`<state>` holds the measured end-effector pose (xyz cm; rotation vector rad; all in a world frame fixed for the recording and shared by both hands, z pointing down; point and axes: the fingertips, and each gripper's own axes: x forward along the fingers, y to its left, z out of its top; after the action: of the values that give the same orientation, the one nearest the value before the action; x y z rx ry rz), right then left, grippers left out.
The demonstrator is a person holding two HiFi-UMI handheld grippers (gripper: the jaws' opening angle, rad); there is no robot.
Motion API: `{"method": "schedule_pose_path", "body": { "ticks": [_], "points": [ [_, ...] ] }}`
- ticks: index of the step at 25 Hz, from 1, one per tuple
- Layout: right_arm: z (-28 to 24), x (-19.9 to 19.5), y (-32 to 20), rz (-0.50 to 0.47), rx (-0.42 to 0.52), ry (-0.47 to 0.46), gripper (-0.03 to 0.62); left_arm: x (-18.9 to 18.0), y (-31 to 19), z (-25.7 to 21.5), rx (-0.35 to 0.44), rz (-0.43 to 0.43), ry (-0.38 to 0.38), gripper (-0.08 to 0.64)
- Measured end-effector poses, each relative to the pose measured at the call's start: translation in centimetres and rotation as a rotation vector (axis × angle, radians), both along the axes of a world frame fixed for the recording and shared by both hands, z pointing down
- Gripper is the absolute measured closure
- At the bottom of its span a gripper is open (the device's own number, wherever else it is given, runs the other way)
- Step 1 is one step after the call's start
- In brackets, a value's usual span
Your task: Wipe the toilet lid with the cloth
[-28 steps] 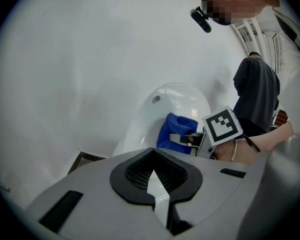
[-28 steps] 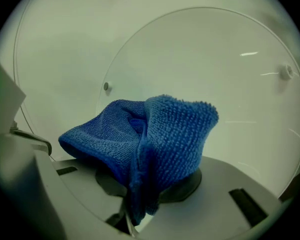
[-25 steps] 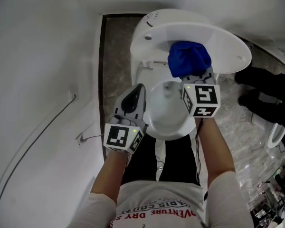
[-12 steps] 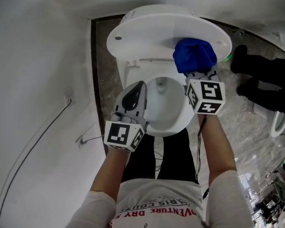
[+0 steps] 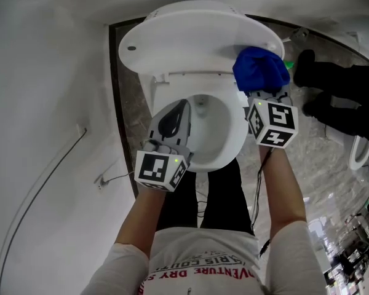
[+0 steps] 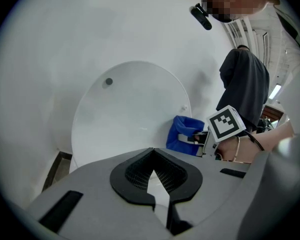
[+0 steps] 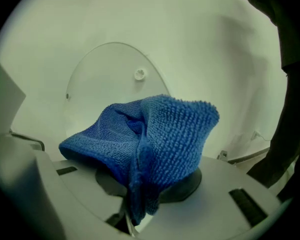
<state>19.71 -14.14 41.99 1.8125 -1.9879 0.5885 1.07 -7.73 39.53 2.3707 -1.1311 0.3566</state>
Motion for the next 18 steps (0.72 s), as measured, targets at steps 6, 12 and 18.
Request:
{"method": "schedule_pose_path", "body": {
  "ticks": [6,12,18],
  "points": [
    [-0.7,2.5,1.7,0.085,0.0,0.003,0.499,1.6,0.3,-0.4,0.008,0.032,0.008,0.552],
    [-0.7,3.7,3.5,0.143,-0.013,0.011,0.499,1.3,1.2,-0.5,0.011,0.042,0.018,0.554],
    [0.8,-2.2,3.5,0.066,-0.018,-0.009,0.499,-3.0,1.8,0.8,-0.009,-0.005,-0.01,0.552]
  ]
}}
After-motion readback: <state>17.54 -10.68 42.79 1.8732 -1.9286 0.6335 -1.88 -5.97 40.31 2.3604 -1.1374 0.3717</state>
